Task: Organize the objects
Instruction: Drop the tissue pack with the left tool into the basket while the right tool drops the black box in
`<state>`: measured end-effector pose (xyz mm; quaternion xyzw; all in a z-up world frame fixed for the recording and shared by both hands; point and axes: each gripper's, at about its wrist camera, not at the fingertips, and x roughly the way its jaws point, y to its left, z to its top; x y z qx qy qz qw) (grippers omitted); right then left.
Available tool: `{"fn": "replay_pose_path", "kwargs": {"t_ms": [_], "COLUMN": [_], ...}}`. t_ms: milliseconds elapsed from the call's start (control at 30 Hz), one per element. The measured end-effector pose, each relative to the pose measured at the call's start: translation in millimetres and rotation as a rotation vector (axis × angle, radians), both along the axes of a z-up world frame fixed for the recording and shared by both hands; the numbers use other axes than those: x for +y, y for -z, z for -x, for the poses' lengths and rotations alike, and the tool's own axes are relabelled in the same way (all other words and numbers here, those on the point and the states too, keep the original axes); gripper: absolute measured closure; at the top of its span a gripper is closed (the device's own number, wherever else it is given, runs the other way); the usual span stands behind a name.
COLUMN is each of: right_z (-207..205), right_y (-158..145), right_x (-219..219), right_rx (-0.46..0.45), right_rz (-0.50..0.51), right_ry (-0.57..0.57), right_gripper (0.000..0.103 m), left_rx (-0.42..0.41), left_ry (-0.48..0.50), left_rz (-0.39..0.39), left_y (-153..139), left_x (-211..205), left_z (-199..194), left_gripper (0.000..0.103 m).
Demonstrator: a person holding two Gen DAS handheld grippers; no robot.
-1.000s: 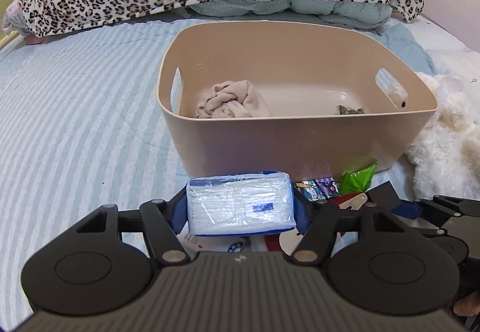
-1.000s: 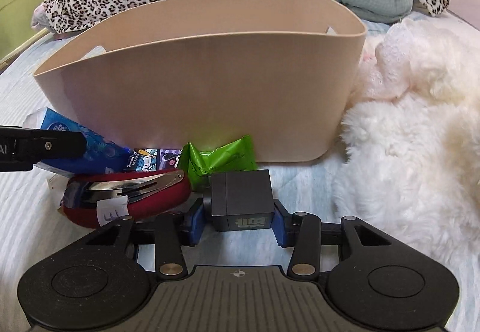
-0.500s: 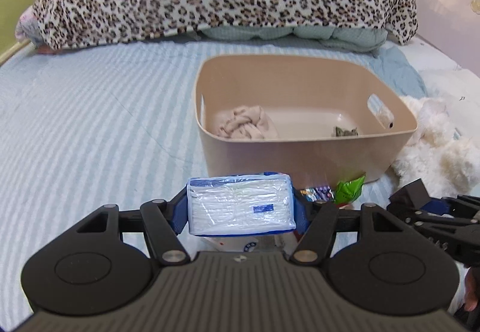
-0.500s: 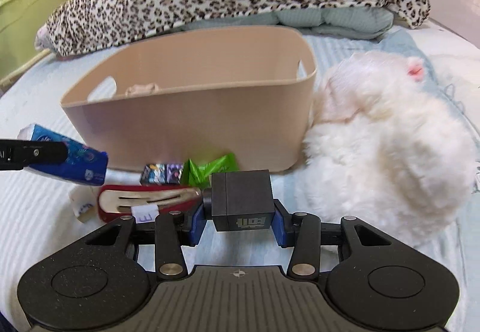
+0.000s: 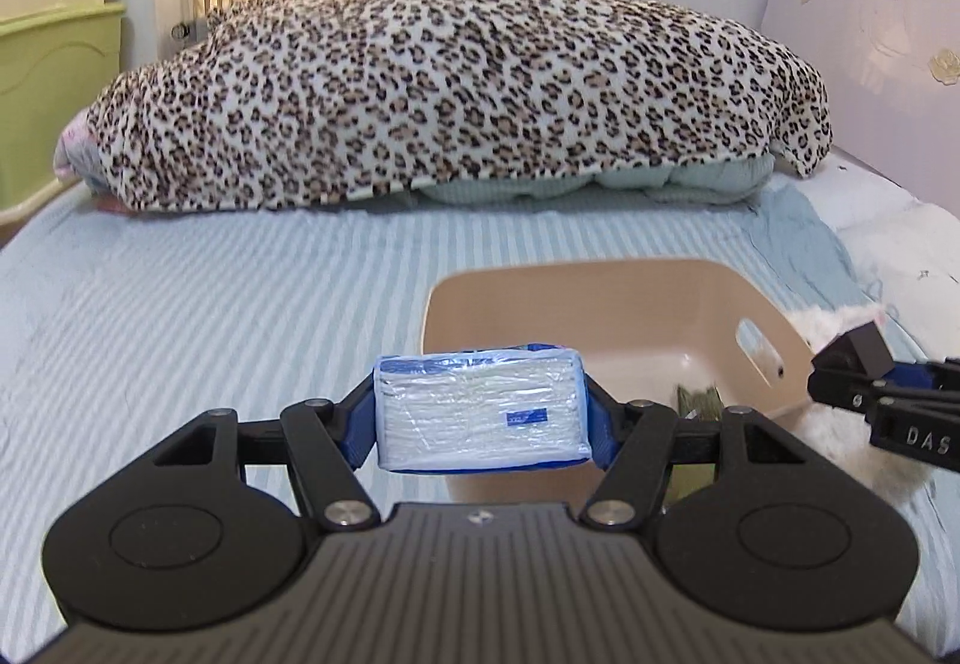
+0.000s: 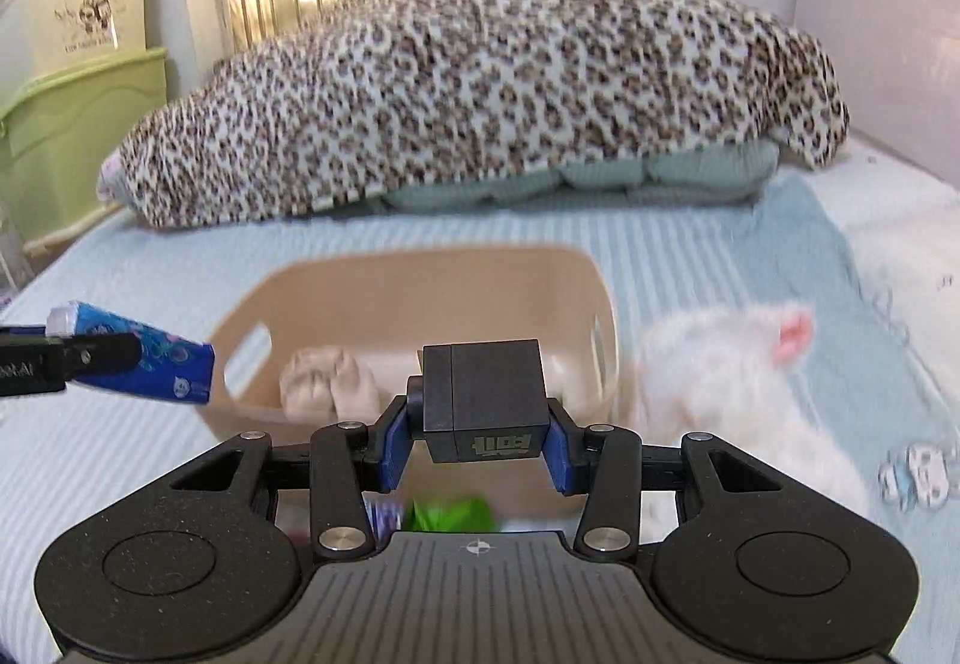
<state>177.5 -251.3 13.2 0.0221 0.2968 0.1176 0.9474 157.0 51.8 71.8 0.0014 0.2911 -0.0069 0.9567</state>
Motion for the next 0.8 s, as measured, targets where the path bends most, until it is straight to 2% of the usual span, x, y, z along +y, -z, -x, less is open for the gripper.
{"fn": "replay_pose_path", "kwargs": {"t_ms": [167, 333, 600, 800], "right_z": [-21.5, -48.5, -86.8, -99.8], "right_y": [-9.3, 0.8, 33.3, 59.1], "right_x": [3.4, 10.2, 20.6, 21.8], "right_rx": [-0.041, -0.019, 0.061, 0.169], "right_rz": [-0.027, -0.043, -0.019, -0.032], "right_ry": [0.021, 0.043, 0.073, 0.082], "right_gripper": [0.061, 0.061, 0.061, 0.061], "left_rx": [-0.022, 0.011, 0.105, 0.131], "left_ry": [-0.004, -0.026, -0.051, -0.027], "left_rz": [-0.028, -0.060, -0.108, -0.136], "left_y": [1.9, 21.3, 70.1, 79.2], "left_x": [-9.7, -22.6, -28.8, -32.7], "left_z": [-30.8, -69.6, -104.2, -106.5], "left_gripper": [0.036, 0.036, 0.036, 0.036]}}
